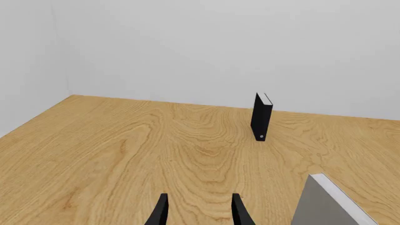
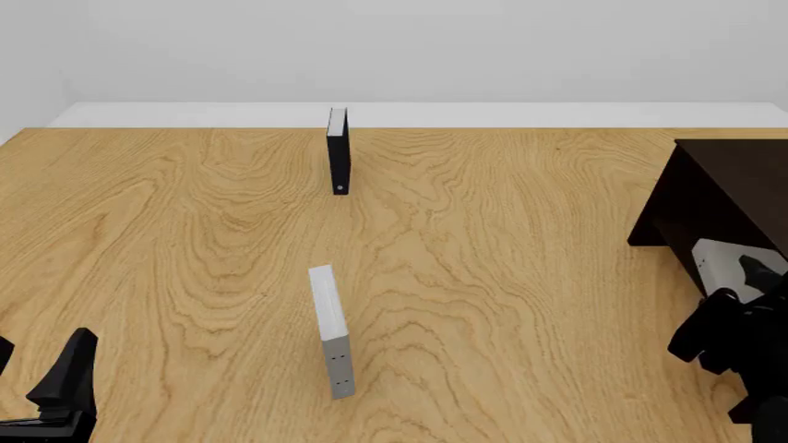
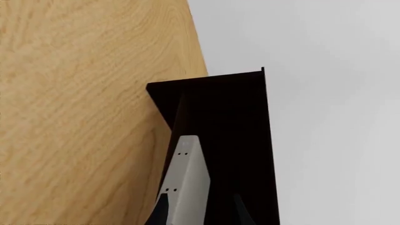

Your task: Pick up the book on the right and place it on the cabinet shelf.

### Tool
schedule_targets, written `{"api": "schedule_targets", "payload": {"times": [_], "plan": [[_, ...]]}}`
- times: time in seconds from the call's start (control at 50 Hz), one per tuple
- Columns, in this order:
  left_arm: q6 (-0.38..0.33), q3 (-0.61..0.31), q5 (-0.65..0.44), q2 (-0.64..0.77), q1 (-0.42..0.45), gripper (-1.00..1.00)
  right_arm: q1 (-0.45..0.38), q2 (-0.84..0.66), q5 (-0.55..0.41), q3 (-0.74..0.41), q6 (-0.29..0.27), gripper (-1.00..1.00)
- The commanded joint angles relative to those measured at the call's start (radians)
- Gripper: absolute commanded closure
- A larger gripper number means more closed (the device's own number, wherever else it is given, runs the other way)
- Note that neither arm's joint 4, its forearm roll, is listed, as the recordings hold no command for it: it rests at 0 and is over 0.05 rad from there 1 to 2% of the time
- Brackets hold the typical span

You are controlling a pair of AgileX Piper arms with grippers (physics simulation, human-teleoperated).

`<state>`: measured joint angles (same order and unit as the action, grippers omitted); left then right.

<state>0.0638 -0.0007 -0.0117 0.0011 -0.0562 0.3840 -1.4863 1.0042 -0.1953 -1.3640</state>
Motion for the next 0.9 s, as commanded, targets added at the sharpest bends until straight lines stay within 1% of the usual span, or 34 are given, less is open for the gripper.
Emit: {"api": "schedule_targets", "payload": {"times": [0.02, 0.04, 0.06, 0.08, 0.1, 0.14, 0.2, 0.22, 0.32, 0.34, 0.36, 0.38, 0.4, 0.44, 0.52, 0.62, 0.64, 0.68, 0.78, 0.8, 0.84, 0.86, 0.9], "plan": [[0.000, 0.000, 0.000, 0.000, 0.000, -1.00, 0.015, -0.008, -0.041, -0.013, 0.000, -1.00], [0.000, 0.000, 0.000, 0.000, 0.000, -1.00, 0.011, -0.013, -0.030, -0.012, -0.010, -1.00], [0.000, 0.000, 0.000, 0.000, -0.001, -1.00, -0.001, 0.013, -0.065, -0.028, 0.012, -1.00], [0.000, 0.000, 0.000, 0.000, -0.001, -1.00, -0.001, 0.012, -0.066, -0.028, 0.009, -1.00], [0.001, 0.000, 0.000, 0.000, -0.001, -1.00, -0.009, 0.002, -0.056, -0.027, -0.006, -1.00], [0.001, 0.000, -0.001, 0.000, -0.001, -1.00, -0.020, 0.014, -0.074, -0.038, 0.006, -1.00], [0.001, 0.000, 0.000, 0.000, -0.002, -1.00, -0.033, 0.009, -0.076, -0.045, 0.006, -1.00], [0.001, 0.000, 0.000, 0.000, -0.002, -1.00, -0.038, 0.003, -0.069, -0.044, -0.003, -1.00], [0.002, 0.000, -0.001, 0.000, -0.002, -1.00, -0.071, 0.019, -0.106, -0.069, 0.022, -1.00], [0.002, 0.000, 0.000, 0.000, -0.002, -1.00, -0.075, 0.010, -0.095, -0.065, 0.010, -1.00], [0.002, 0.000, 0.000, 0.000, -0.002, -1.00, -0.081, 0.010, -0.096, -0.066, 0.011, -1.00], [0.002, 0.000, 0.000, 0.000, -0.002, -1.00, -0.081, 0.024, -0.112, -0.073, 0.024, -1.00], [0.003, 0.000, 0.000, 0.000, -0.002, -1.00, -0.081, 0.013, -0.086, -0.064, -0.001, -1.00], [0.002, 0.000, 0.000, 0.000, -0.002, -1.00, -0.093, 0.027, -0.112, -0.076, 0.016, -1.00], [0.003, 0.000, 0.000, 0.000, -0.002, -1.00, -0.107, 0.019, -0.105, -0.080, 0.005, -1.00], [0.004, 0.000, 0.000, 0.000, -0.002, -1.00, -0.130, 0.020, -0.122, -0.100, 0.010, -1.00], [0.004, 0.000, 0.000, 0.000, -0.002, -1.00, -0.131, 0.016, -0.117, -0.100, 0.004, -1.00], [0.003, 0.000, 0.000, 0.000, -0.001, -1.00, -0.139, 0.023, -0.130, -0.110, 0.010, -1.00], [0.005, 0.000, 0.000, 0.000, -0.002, -1.00, -0.164, 0.013, -0.130, -0.120, 0.008, -1.00], [0.004, 0.000, 0.000, 0.000, -0.001, -1.00, -0.170, 0.017, -0.142, -0.126, 0.020, -1.00], [0.004, 0.000, 0.000, 0.000, -0.001, -1.00, -0.170, 0.003, -0.126, -0.124, 0.008, -1.00], [0.004, 0.000, 0.000, 0.000, -0.001, -1.00, -0.176, 0.005, -0.136, -0.131, 0.019, -1.00], [0.004, 0.000, 0.000, 0.000, 0.000, -1.00, -0.179, -0.005, -0.127, -0.130, 0.012, -1.00]]}}
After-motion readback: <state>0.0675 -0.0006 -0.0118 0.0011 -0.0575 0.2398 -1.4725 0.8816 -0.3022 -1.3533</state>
